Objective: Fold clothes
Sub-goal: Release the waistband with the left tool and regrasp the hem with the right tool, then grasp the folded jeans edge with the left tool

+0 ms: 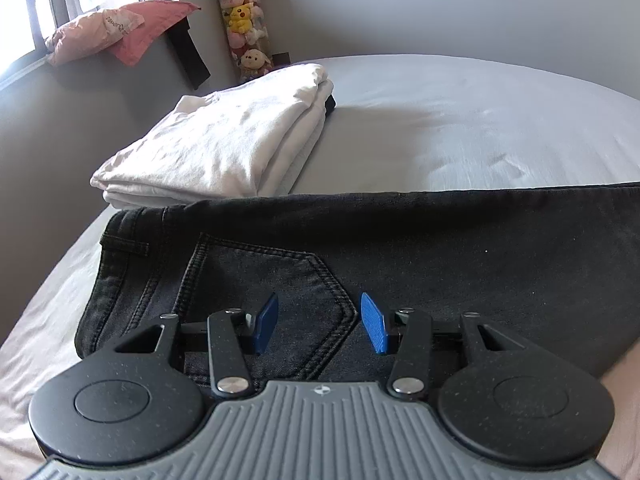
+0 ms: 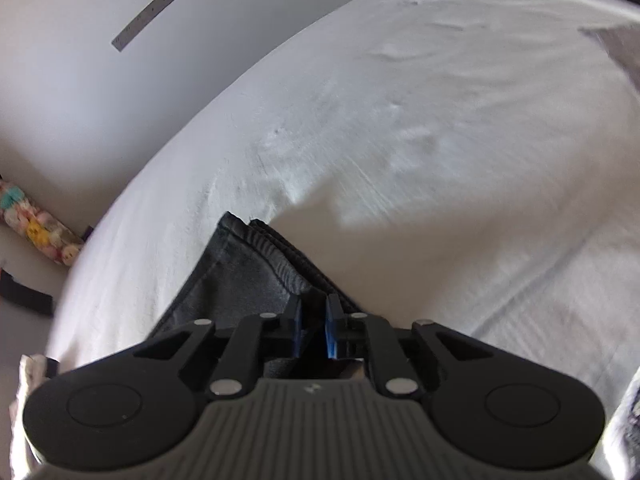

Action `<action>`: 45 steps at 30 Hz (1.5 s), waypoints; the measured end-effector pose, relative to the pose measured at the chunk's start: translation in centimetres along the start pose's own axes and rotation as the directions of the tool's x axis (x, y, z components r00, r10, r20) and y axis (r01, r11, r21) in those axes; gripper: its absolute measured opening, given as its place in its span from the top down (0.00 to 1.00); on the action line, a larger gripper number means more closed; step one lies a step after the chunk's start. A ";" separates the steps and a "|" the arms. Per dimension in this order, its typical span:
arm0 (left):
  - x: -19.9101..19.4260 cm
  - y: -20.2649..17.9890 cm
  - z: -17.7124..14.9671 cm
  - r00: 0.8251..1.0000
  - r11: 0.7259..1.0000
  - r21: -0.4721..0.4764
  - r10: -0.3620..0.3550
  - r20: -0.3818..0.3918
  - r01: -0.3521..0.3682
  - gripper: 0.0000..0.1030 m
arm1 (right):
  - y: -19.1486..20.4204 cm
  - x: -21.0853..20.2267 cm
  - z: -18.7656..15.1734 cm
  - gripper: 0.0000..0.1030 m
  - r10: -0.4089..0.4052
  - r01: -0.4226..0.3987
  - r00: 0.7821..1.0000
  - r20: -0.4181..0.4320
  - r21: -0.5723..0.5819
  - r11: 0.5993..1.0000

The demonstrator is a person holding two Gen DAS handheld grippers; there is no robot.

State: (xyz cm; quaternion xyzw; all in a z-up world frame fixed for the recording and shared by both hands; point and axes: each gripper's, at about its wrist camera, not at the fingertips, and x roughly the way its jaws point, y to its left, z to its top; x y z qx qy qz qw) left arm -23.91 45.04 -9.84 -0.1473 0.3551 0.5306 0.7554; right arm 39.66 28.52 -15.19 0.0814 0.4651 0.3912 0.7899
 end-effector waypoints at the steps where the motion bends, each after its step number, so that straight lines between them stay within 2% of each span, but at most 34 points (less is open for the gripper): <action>1: 0.2 0.0 -0.1 1.000 1.000 -0.003 -0.012 -0.013 0.012 0.48 | -0.3 0.4 -0.3 0.88 -0.023 0.023 1.000 -0.010 0.011 1.000; 6: 0.0 -0.3 -0.2 0.998 0.998 0.024 -0.063 -0.012 0.063 0.48 | -0.9 0.9 -1.2 0.87 -0.024 0.024 1.000 0.010 0.009 1.000; 8: -0.5 -0.4 -0.3 0.996 0.996 0.028 -0.085 -0.015 0.086 0.48 | -0.9 0.1 -1.3 0.79 -0.011 0.011 1.000 0.020 0.010 1.000; 11: -1.3 -0.4 -0.5 0.992 0.992 0.023 -0.122 -0.029 0.123 0.48 | -0.1 -2.0 -2.7 0.76 0.030 -0.031 0.998 0.052 0.009 0.999; 16: -2.7 -0.4 -0.9 0.981 0.982 0.012 -0.185 -0.054 0.186 0.48 | 2.4 -4.7 -8.0 0.76 0.136 -0.138 0.990 0.042 0.063 0.988; 21: -4.3 -0.4 -2.3 0.954 0.962 -0.021 -0.272 -0.123 0.272 0.52 | 6.1 -5.8 -14.2 0.76 0.218 -0.215 0.975 -0.039 0.068 0.974; 24: -4.8 -0.9 -2.8 0.924 0.941 -0.026 -0.336 -0.182 0.337 0.52 | 8.7 -6.2 -16.9 0.75 0.213 -0.221 0.972 -0.095 -0.085 0.971; 26: -4.8 -1.8 -3.1 0.915 0.938 0.007 -0.335 -0.224 0.346 0.52 | 10.1 -6.5 -18.0 0.74 0.200 -0.219 0.974 -0.106 -0.210 0.953; 28: -4.6 -3.0 -3.4 0.911 0.940 0.053 -0.312 -0.270 0.337 0.52 | 10.8 -6.7 -18.4 0.71 0.202 -0.220 0.975 -0.091 -0.285 0.933; 31: -3.5 -4.1 -3.8 0.901 0.943 0.084 -0.279 -0.333 0.323 0.52 | 10.8 -6.9 -18.8 0.67 0.243 -0.258 0.966 -0.088 -0.299 0.919; 35: -1.2 -3.9 -4.2 0.872 0.952 0.003 -0.279 -0.403 0.306 0.52 | 11.3 -6.8 -19.5 0.65 0.276 -0.298 0.955 -0.111 -0.330 0.896; 39: 0.3 -3.8 -4.3 0.876 0.956 -0.047 -0.284 -0.389 0.289 0.53 | 12.4 -6.4 -20.6 0.61 0.326 -0.375 0.926 -0.190 -0.367 0.851; 43: 0.5 -3.0 -3.9 0.896 0.962 -0.097 -0.274 -0.349 0.256 0.75 | 14.1 -5.9 -21.9 0.59 0.342 -0.429 0.901 -0.268 -0.422 0.798; 45: -0.2 -2.3 -3.5 0.913 0.958 -0.121 -0.284 -0.293 0.259 0.81 | 14.9 -5.5 -22.7 0.59 0.341 -0.448 0.890 -0.304 -0.441 0.777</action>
